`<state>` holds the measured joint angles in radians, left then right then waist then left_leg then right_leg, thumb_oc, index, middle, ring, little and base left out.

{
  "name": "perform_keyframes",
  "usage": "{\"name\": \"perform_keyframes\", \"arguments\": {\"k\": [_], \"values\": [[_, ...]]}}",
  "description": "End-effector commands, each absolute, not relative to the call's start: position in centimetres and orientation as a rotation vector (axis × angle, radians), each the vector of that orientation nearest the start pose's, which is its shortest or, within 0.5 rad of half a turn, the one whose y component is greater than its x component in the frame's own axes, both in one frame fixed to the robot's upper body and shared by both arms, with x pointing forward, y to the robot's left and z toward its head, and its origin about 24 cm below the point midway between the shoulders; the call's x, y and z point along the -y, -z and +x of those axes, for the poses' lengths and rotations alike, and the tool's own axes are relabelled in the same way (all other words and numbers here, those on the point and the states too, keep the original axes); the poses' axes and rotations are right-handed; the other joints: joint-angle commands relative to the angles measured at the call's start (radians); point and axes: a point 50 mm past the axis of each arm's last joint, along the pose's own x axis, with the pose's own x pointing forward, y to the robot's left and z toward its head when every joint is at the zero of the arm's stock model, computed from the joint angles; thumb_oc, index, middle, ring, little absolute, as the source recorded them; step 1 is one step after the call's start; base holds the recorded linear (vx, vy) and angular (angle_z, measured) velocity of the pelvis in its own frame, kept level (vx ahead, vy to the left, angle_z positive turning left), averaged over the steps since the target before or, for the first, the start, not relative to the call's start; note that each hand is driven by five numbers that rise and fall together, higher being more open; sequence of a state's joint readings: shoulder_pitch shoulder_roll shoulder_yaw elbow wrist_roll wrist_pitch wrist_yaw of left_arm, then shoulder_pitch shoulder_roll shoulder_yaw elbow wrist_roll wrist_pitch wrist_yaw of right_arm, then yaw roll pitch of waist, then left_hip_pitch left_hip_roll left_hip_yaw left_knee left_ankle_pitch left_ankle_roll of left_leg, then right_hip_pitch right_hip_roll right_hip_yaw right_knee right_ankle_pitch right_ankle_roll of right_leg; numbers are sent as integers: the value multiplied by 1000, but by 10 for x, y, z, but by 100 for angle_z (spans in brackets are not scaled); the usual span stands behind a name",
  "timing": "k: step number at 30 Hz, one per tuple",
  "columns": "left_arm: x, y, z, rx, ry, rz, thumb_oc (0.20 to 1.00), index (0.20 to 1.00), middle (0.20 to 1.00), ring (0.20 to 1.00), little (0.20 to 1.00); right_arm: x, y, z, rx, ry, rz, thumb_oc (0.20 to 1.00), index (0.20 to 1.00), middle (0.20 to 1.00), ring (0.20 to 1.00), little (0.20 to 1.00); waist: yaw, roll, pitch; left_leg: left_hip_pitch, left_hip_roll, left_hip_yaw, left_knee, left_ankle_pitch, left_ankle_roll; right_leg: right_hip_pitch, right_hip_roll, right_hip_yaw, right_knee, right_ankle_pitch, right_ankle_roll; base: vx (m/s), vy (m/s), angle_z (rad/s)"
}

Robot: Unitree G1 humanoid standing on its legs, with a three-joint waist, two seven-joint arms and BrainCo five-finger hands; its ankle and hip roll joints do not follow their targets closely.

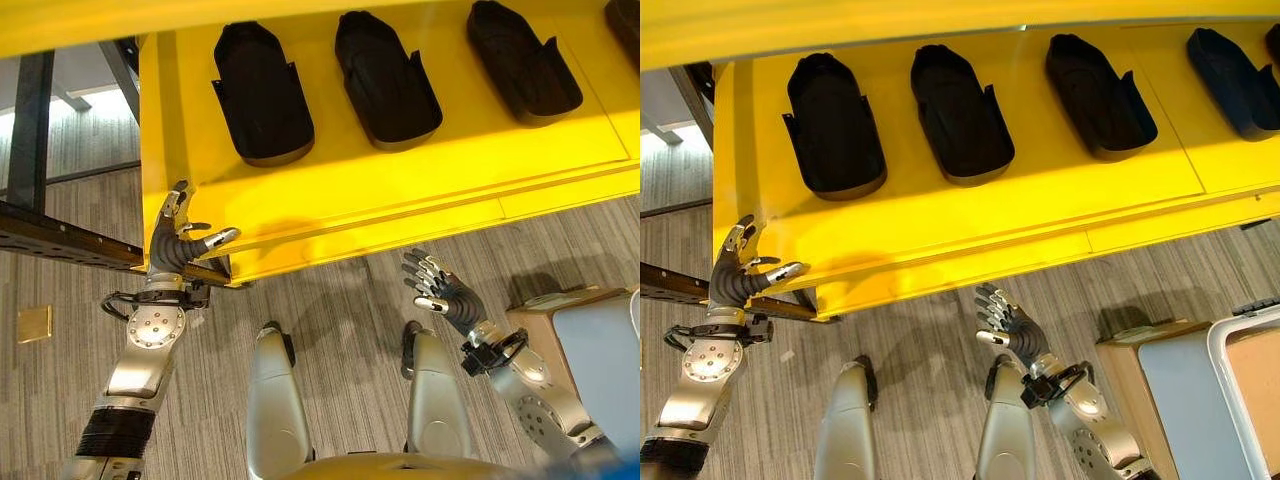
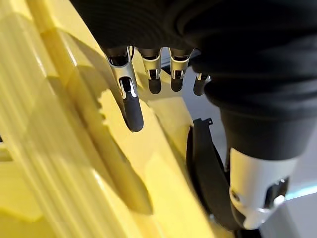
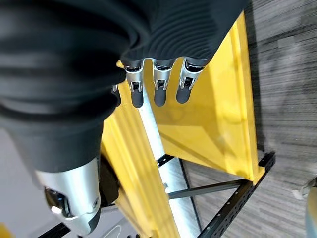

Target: Move parts from the plastic box to the shelf.

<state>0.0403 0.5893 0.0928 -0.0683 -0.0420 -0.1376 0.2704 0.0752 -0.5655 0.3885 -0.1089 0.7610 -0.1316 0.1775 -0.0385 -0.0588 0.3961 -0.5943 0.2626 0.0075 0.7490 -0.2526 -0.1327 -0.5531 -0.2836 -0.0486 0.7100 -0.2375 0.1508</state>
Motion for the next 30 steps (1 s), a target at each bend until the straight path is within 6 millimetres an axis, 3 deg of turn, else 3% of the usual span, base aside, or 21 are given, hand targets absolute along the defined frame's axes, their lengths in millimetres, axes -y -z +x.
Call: {"name": "perform_keyframes", "arguments": {"k": [1,11,20,26,30], "values": [[-272,-142,237,420,-294,741,1000,1000,1000,1000,1000,157,-64,223,52,-530,247,1000,1000,1000,1000,1000,17,-2,-48,49,32,-38,-69,94,-8,2,-24,73,43,57,-16,0,0,0],[-256,-175,231,670,-312,1023,1000,1000,1000,1000,1000,156,-71,225,97,-541,234,1000,1000,1000,1000,1000,19,-10,-49,60,36,-30,-80,94,-11,0,-19,77,41,57,-14,0,0,0],[-237,-199,223,859,-273,1145,1000,1000,1000,1000,1000,155,-72,225,112,-534,237,1000,1000,1000,1000,1000,17,-12,-52,64,38,-30,-82,92,-13,7,-20,75,39,52,-11,0,0,0],[-226,-202,229,901,-229,1172,1000,1000,1000,1000,1000,154,-73,225,117,-533,236,1000,1000,1000,1000,1000,13,-13,-54,66,40,-29,-83,93,-14,4,-20,76,42,52,-11,0,0,0],[-210,-203,252,919,-186,1209,1000,1000,1000,1000,1000,153,-70,224,106,-531,239,1000,1000,1000,1000,1000,-7,-17,-61,63,41,-29,-85,94,-15,-2,-12,82,38,55,-11,0,0,0]]}}
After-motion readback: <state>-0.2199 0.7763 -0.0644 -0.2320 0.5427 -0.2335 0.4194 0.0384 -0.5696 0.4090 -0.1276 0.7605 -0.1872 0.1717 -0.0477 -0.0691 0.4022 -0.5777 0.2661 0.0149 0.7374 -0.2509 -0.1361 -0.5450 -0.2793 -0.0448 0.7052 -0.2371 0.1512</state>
